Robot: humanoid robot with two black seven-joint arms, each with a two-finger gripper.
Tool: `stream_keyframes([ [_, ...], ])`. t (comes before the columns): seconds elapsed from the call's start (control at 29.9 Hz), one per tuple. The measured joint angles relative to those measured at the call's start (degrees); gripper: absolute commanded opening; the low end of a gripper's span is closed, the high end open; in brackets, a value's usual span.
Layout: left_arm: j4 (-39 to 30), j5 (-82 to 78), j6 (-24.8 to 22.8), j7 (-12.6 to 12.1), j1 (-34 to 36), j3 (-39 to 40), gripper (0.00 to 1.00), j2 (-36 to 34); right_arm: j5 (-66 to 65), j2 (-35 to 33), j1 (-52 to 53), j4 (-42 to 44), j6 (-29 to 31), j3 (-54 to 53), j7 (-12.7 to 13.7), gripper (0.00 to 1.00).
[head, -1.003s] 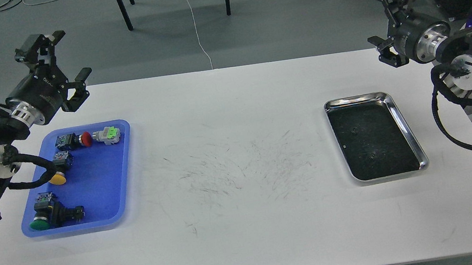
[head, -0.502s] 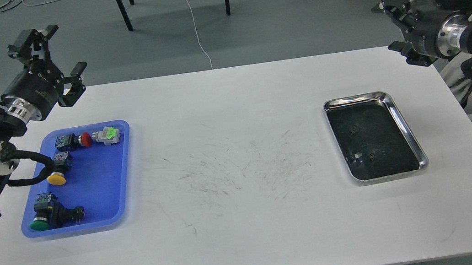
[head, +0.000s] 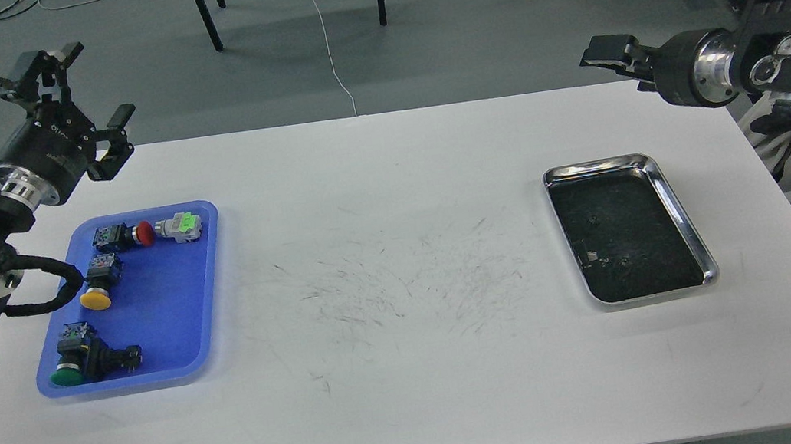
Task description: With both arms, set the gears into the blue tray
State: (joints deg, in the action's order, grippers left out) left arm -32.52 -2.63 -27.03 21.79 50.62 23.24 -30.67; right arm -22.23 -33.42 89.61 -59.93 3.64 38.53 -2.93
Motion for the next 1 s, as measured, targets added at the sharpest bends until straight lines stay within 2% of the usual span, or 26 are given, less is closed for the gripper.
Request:
stream_keyframes([
  [0.3,0.0,0.0,-0.1,0.1,-0.1,0.1,0.98,0.0,-14.2,7.2,2.4,2.1,0.3,10.6,-2.3,0.98],
  [0.53,0.0,0.0,0.0,0.1,-0.1,0.2,0.98,0.0,-17.1,12.5,0.3,3.6,0.1,13.8,-4.6,0.94],
  [0.67,0.0,0.0,0.0,0.1,-0.1,0.2,0.98,0.0,-18.6,14.2,-0.7,4.0,0.0,15.4,-6.6,0.93],
  [1.0,0.0,0.0,0.2,0.0,-0.2,0.1,0.98,-0.1,-22.8,15.1,-4.1,6.2,-0.2,16.8,-8.3,0.88],
])
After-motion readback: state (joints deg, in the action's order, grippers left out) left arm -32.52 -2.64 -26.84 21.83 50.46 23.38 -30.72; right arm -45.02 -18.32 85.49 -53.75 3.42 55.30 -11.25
